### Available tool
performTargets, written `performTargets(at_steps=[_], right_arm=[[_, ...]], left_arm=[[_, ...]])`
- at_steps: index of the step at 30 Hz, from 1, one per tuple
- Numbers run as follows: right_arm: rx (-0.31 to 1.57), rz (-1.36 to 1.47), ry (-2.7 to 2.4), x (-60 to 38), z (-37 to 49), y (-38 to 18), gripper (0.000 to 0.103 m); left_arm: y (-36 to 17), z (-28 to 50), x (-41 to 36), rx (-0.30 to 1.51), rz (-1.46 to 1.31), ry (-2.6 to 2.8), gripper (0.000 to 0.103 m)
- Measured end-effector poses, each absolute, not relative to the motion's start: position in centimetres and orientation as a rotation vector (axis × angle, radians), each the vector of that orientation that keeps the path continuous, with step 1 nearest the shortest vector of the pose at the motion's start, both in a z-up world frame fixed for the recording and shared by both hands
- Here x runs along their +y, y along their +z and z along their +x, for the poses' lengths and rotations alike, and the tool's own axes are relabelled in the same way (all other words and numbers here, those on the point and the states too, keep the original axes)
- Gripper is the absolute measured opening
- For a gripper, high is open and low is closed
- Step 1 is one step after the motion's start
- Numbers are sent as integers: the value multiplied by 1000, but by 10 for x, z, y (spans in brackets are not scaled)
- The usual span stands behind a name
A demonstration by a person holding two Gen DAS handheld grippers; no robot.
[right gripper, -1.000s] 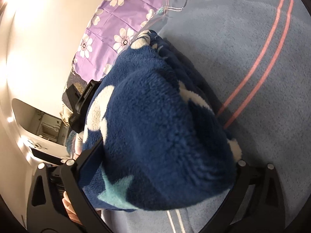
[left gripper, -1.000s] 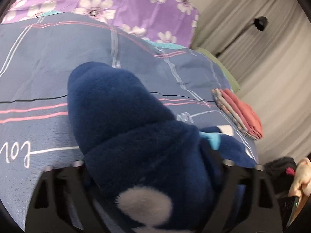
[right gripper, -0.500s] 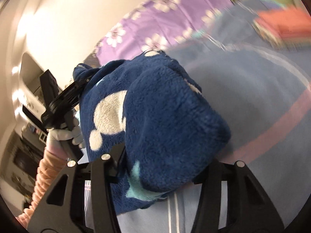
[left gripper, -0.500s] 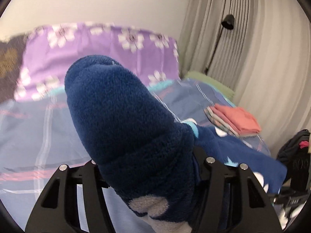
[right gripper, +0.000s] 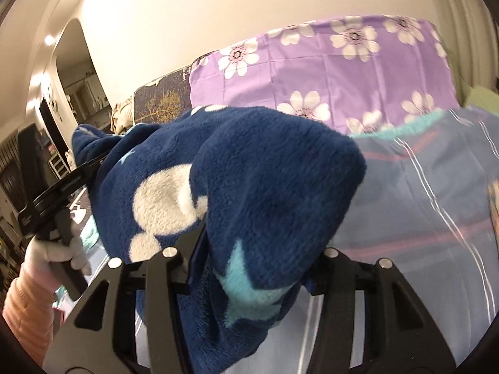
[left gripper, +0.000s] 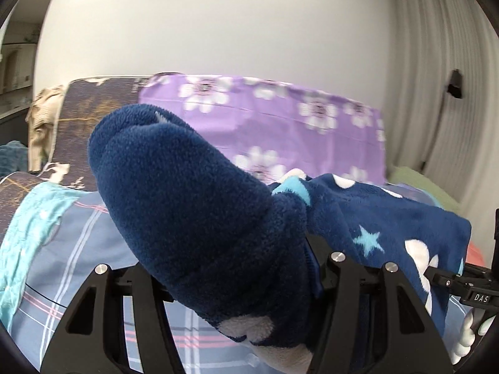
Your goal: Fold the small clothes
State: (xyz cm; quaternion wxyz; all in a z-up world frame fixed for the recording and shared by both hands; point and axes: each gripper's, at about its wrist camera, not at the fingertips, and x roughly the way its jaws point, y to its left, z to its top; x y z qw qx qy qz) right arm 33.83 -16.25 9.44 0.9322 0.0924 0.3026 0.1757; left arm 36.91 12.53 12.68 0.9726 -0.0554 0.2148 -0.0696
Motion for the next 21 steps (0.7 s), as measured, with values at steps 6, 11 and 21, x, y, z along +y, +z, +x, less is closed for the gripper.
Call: performTargets(at_steps=[6,11,21], right_arm=[[637,139,370,-132,435,67,49],[731,78,231,-111,505,4,71],[891,320,238,-159,486,-72,72]], left_arm=[[89,435,155,436,-156,-34,60],[3,482,169,642,-186,106,70],[-45,466,205,774,-241,101,78]])
